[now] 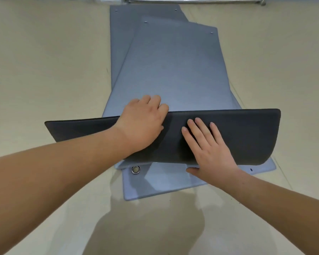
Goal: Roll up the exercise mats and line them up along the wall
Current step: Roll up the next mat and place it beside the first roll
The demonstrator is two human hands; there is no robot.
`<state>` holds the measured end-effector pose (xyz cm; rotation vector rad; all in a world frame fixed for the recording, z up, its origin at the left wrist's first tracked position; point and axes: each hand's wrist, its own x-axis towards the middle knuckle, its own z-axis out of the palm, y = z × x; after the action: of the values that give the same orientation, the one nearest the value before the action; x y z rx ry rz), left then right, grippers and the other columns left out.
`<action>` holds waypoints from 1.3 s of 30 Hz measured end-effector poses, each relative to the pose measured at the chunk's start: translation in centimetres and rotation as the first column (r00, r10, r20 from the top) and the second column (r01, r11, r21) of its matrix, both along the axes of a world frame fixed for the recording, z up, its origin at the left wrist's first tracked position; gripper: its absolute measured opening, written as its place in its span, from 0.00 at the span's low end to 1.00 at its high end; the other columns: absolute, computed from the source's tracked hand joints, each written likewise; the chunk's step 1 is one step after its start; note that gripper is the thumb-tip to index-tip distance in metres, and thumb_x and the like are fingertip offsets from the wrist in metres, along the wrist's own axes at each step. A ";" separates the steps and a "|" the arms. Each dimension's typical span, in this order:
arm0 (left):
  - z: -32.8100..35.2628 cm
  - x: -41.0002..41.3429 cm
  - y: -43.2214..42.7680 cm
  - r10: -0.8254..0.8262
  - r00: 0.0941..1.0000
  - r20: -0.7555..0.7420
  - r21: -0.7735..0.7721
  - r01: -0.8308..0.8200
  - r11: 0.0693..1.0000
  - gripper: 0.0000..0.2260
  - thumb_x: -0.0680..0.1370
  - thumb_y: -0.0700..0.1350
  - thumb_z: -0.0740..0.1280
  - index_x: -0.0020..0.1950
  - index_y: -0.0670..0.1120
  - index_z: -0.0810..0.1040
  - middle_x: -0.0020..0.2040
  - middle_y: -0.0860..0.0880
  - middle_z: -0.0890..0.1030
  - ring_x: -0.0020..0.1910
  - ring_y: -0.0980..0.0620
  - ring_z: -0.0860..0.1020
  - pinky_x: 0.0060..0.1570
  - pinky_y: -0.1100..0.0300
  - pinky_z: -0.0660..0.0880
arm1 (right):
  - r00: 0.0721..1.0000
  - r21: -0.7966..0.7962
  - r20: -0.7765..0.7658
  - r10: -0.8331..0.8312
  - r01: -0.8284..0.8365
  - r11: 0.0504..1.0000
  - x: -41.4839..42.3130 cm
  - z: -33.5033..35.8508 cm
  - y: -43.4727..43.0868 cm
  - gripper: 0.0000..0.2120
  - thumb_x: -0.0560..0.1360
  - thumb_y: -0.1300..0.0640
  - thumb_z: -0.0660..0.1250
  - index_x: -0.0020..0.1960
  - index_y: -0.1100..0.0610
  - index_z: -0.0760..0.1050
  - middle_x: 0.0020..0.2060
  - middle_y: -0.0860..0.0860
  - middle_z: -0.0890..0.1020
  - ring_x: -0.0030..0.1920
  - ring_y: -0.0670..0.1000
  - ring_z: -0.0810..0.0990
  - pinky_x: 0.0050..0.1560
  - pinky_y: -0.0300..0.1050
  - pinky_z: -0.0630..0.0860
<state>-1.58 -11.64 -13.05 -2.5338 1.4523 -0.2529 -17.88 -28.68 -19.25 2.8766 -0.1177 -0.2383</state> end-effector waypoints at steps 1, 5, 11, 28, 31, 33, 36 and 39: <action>-0.6 -0.6 0.5 0.028 0.998 -0.061 0.039 -0.025 0.999 0.25 0.81 0.62 0.64 0.71 0.46 0.68 0.67 0.43 0.71 0.62 0.42 0.71 0.52 0.50 0.71 | 1.000 0.019 0.017 -0.017 0.017 1.000 0.5 -0.2 -0.3 0.63 0.67 0.30 0.75 0.85 0.55 0.42 0.83 0.62 0.46 0.83 0.64 0.44 0.82 0.65 0.48; -3.6 -2.8 3.5 0.050 0.985 -0.167 0.070 -0.038 0.997 0.44 0.79 0.63 0.68 0.85 0.44 0.50 0.85 0.37 0.43 0.84 0.33 0.48 0.80 0.43 0.59 | 0.992 0.069 0.069 -0.108 0.104 0.992 3.0 -0.8 -1.3 0.67 0.61 0.28 0.77 0.85 0.55 0.45 0.81 0.67 0.51 0.82 0.67 0.50 0.81 0.62 0.52; -7.4 -1.0 5.4 0.160 0.979 -0.128 0.183 -0.135 0.974 0.54 0.78 0.68 0.66 0.83 0.45 0.31 0.82 0.34 0.33 0.82 0.32 0.36 0.80 0.34 0.45 | 0.988 0.018 -0.103 -0.113 0.116 0.993 6.1 0.8 -3.7 0.69 0.54 0.18 0.68 0.82 0.53 0.48 0.74 0.61 0.62 0.75 0.64 0.62 0.77 0.62 0.61; -12.1 2.9 3.4 0.127 0.979 -0.158 0.172 -0.099 0.980 0.49 0.69 0.70 0.70 0.80 0.51 0.52 0.68 0.44 0.69 0.64 0.40 0.69 0.63 0.40 0.66 | 0.965 0.118 -0.199 -0.173 0.199 0.973 6.6 -2.1 -2.7 0.57 0.55 0.24 0.68 0.77 0.47 0.57 0.62 0.53 0.71 0.62 0.57 0.73 0.64 0.59 0.69; -10.6 2.1 3.5 0.109 0.984 -0.138 0.152 -0.088 0.984 0.46 0.68 0.71 0.71 0.78 0.52 0.56 0.64 0.46 0.72 0.59 0.42 0.72 0.59 0.42 0.68 | 0.969 0.152 -0.153 -0.196 0.219 0.964 5.0 -1.5 -2.6 0.52 0.56 0.25 0.67 0.75 0.45 0.60 0.58 0.50 0.73 0.58 0.55 0.75 0.62 0.57 0.70; -9.1 1.2 3.4 0.088 0.981 -0.175 0.163 -0.059 0.985 0.44 0.69 0.69 0.71 0.77 0.53 0.58 0.62 0.48 0.73 0.58 0.43 0.73 0.57 0.44 0.70 | 0.971 0.174 -0.136 -0.199 0.221 0.960 3.5 -0.6 -2.6 0.49 0.58 0.25 0.66 0.74 0.44 0.60 0.57 0.48 0.74 0.57 0.54 0.76 0.63 0.56 0.70; -6.3 -0.8 3.5 0.058 0.959 -0.277 0.210 0.001 0.978 0.37 0.70 0.62 0.70 0.74 0.55 0.59 0.57 0.50 0.72 0.52 0.46 0.71 0.51 0.49 0.71 | 0.962 0.259 -0.220 -0.163 0.219 0.941 1.4 1.7 -2.9 0.43 0.59 0.26 0.68 0.69 0.39 0.62 0.51 0.43 0.75 0.52 0.50 0.78 0.59 0.52 0.74; -4.4 -3.4 3.3 0.048 0.919 -0.391 0.281 0.069 0.957 0.31 0.69 0.60 0.70 0.68 0.55 0.61 0.49 0.52 0.68 0.45 0.48 0.71 0.41 0.53 0.69 | 0.886 0.349 -0.453 -0.097 0.277 0.895 0.6 4.2 -3.8 0.41 0.56 0.26 0.74 0.64 0.35 0.64 0.50 0.40 0.77 0.48 0.46 0.79 0.52 0.48 0.78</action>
<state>-4.97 -8.36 -17.40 -2.4204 1.4996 0.4693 -17.30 -32.44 -15.04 3.1270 -0.3038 -1.0387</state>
